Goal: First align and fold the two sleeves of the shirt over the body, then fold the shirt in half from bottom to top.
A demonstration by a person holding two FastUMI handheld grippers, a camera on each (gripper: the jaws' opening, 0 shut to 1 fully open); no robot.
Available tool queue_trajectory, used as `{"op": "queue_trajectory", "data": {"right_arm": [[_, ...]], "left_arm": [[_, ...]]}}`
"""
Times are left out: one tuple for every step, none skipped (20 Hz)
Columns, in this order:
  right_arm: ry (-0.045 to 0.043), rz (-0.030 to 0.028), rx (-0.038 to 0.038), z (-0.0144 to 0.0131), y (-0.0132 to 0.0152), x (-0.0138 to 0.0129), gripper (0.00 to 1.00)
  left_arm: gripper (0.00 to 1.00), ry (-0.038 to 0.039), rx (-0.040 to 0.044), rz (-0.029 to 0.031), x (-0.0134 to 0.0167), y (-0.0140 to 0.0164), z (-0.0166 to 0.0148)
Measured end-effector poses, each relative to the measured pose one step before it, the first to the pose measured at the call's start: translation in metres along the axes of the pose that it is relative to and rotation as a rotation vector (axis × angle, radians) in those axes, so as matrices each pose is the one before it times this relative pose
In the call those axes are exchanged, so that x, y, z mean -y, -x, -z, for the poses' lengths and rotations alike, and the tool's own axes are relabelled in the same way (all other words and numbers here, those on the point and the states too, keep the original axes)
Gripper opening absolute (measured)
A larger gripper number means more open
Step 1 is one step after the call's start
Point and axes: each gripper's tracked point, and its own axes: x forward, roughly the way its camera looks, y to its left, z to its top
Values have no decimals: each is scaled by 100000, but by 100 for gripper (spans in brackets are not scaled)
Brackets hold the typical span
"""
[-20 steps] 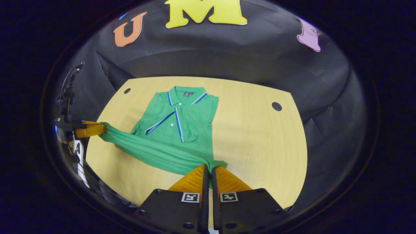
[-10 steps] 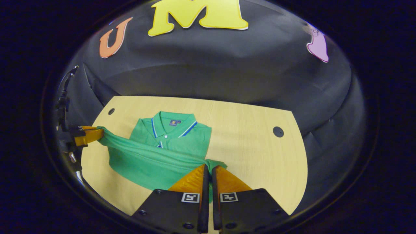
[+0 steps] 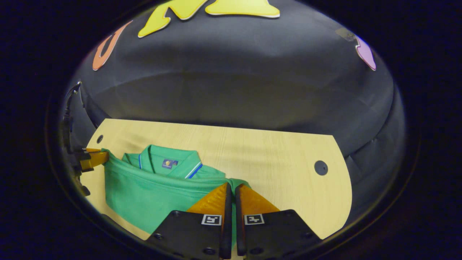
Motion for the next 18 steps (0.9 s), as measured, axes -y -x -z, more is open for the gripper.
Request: {"op": "queue_trajectory", "data": {"right_arm": [[391,-321,-304,243,-1070,-104,5],[250,508,-1407,592,-496,162,5],[-567,-164,-1029,371,-731,57,5],[-2021,-1327,-890,242,-843,-249,12],[-2549,-634,-188,159,-548,-6,8],[-2171,-1542,-111,103,-371,-16,8],[-1460,-414,263,-34,-181,210,8],[-1674,-230,-98,76,-174,261,8],[-1620,43,-946,153,-87,253,8],[-1927,-1027,-949,254,-25,-54,8],[-1191,-16,-43,63,-73,-70,9],[-1731,-1534,33,64,153,-439,11],[-699,-845,313,-22,496,-258,12],[-324,-1226,819,-268,812,-207,13],[378,-434,1705,-371,814,-129,30],[739,793,1926,-238,639,-60,47],[1430,3080,2808,-447,933,416,65],[1210,2732,3274,-688,1085,405,82]], "left_arm": [[3,-247,-249,-706,-128,-661,141],[3,836,156,796,182,-605,-212],[3,491,210,-649,-44,-439,-11],[3,1418,101,82,97,-528,-33],[3,761,-61,44,182,-454,61],[3,703,-319,-208,-7,-276,34],[3,23,-206,611,31,-182,121],[3,-258,-431,1310,294,-171,158],[3,1218,-727,-292,-71,-28,354],[4,2736,863,1961,409,187,-58],[10,1519,749,2483,503,316,-235],[7,842,1242,195,-89,222,-222],[31,268,755,-862,-334,119,-121],[54,168,623,-688,-354,518,-350],[77,201,410,-1283,-507,797,-225],[100,853,379,209,29,773,-174],[99,1216,1207,491,89,1055,-337],[99,1261,2194,280,30,1125,-540]]}}
